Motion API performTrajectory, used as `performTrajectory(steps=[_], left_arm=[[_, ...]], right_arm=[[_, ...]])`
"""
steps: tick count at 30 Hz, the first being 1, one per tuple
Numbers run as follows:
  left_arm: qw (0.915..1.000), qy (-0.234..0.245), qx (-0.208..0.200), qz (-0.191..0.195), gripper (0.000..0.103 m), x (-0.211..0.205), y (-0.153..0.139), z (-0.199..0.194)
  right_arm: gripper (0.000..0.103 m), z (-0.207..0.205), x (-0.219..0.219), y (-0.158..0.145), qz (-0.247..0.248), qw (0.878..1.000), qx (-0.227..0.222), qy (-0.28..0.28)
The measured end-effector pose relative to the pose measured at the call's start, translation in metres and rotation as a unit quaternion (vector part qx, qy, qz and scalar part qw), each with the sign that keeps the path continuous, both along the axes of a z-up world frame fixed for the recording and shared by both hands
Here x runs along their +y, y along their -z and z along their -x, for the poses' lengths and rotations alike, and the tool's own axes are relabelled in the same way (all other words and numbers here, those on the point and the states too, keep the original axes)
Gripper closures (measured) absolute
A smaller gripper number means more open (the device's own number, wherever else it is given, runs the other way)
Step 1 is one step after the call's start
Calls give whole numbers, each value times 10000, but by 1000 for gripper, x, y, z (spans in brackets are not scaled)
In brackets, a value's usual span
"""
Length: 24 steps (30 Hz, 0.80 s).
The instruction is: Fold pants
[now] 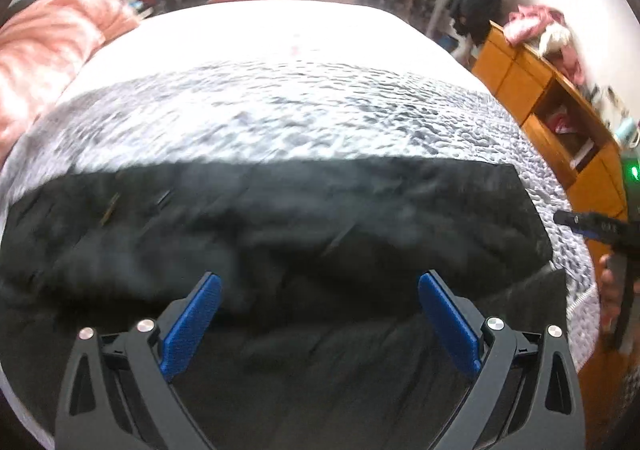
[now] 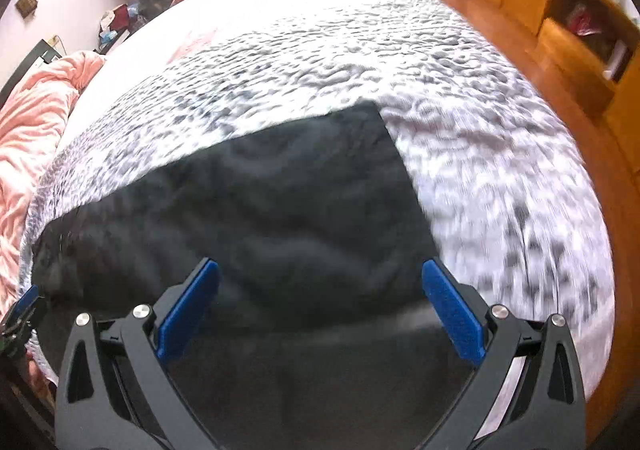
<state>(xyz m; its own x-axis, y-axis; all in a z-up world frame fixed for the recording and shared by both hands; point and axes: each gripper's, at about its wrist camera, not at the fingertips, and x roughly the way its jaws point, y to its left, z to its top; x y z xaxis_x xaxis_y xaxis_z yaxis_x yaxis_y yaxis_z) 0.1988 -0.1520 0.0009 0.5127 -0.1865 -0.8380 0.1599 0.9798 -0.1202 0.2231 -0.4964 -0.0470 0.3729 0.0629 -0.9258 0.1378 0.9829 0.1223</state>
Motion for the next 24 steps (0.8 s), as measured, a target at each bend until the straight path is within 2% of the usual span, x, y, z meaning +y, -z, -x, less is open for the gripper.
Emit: performTrajectory(steps=[3,7,10,13,16,17,18,19,21,22,24], left_arm=[[10000,58,53,-24,4,-26,9,-30],[9988,-21,387,285,4,-49,29,-63],[9979,-91,514,380,4,-57,44,-78],[9981,-108,552,249,4,-66,51,-89],[9983,-31,551,172,4,-71,53,-97],[9983,8,567,151,4,-73,53,-100],[9984,61,551,137,4,-74,52,-104],[9985,107,521,121,4,-75,52,-108],[9987,305,403,64,4,-79,51,-117],[9983,452,362,63,4,-82,51,-121],[9942,1026,286,149,4,-90,48,-131]], right_arm=[[2,-49,-24,23,25,9995,295,-126],[2,-85,-36,60,-42,9976,642,-270],[2,-102,-44,78,27,9971,739,-198],[2,-112,-51,88,-182,9965,794,-190],[4,-111,-47,85,-186,9964,684,-470],[10,-109,-42,83,-163,9958,614,-654],[35,-105,-37,79,-96,9954,502,-816],[55,-99,-32,73,44,9949,328,-956],[85,-92,-28,64,143,9937,163,-1104],[90,-86,-27,57,62,9922,30,-1243],[91,-78,-27,41,-6,9889,-304,-1457]])
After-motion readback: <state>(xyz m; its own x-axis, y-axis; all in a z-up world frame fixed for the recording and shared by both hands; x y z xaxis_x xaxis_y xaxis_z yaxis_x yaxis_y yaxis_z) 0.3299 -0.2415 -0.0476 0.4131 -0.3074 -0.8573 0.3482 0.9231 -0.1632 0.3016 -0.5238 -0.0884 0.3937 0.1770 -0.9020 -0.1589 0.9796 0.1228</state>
